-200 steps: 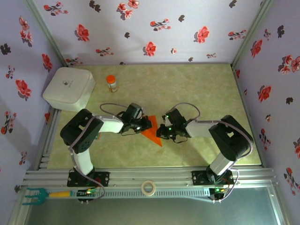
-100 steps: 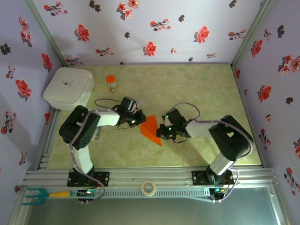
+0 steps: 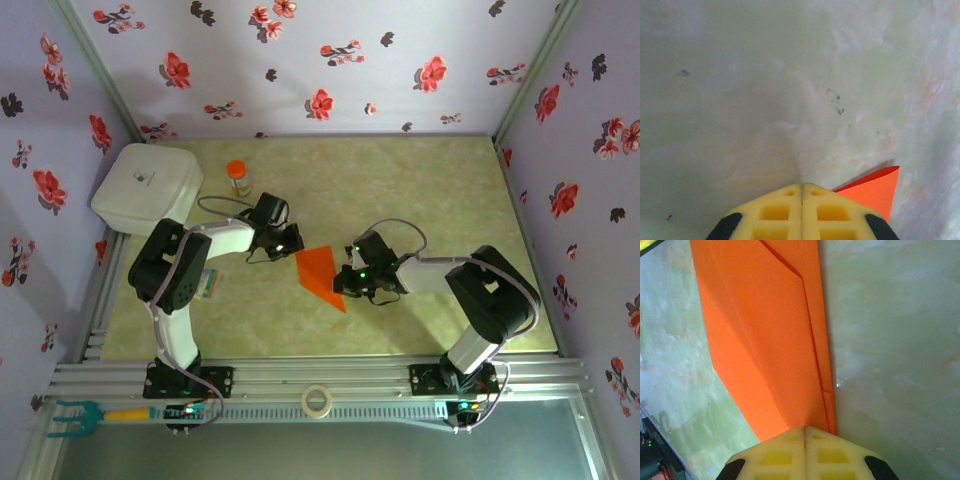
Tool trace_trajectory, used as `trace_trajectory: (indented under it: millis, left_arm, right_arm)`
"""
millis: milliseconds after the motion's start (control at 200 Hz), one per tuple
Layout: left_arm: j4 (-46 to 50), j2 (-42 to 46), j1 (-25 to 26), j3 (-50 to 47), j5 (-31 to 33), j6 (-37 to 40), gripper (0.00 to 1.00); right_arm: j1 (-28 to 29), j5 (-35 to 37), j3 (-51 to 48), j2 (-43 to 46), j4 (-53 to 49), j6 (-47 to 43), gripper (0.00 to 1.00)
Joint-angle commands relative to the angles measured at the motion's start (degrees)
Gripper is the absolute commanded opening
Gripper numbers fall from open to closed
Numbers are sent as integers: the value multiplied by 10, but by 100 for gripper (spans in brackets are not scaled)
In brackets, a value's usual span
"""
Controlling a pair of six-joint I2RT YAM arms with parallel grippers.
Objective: Fold a paper plane with a square sheet of paper (pick it up from the middle)
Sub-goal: Fourth fold the wing at the center of the table.
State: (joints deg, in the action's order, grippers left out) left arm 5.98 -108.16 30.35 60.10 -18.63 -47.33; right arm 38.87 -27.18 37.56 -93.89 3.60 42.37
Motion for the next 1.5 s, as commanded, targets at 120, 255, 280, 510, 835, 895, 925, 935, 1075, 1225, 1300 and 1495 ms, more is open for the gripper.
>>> trace_trajectory:
  millis: [120,255,280,510,835,895,925,935,1075,1225,1300,1495]
  left_arm:
    - [38,70,0,-5,38,20,6]
    - [25,112,19,-24,52,12,8]
    - [18,116,26,-30,49,11,8]
    - [-67,94,99,-65,-5,-20,9]
    - [-148,34,121,-110,-17,-70,6]
    - [-147,27,115,-114,-13,-69,5]
    - [-146,24,113,-116,-13,-68,5]
    - [-146,22,112,-115,-13,-68,5]
    - [-145,11,109,-121,-15,-66,4]
    - [-154,13,109,-131,-18,-71,3]
    - [-155,14,109,-131,-18,-71,3]
    - [-161,15,109,-132,-20,-73,3]
  right_arm:
    - [3,31,-19,-29,-92,-19,0]
    - [2,30,-16,-30,-93,-21,0]
    - [2,30,-16,-29,-92,-21,0]
    - [2,31,-16,-25,-95,-21,0]
    - [2,25,-11,-20,-96,-23,0]
    - [2,20,-9,-16,-94,-25,0]
    - [2,19,-8,-13,-96,-27,0]
    - [2,19,-6,-12,-98,-27,0]
    - [3,12,16,10,-114,-28,0]
    - [7,-11,39,35,-93,-11,0]
    - [15,-19,52,31,-82,-4,0]
    - [23,1,75,-15,-54,12,0]
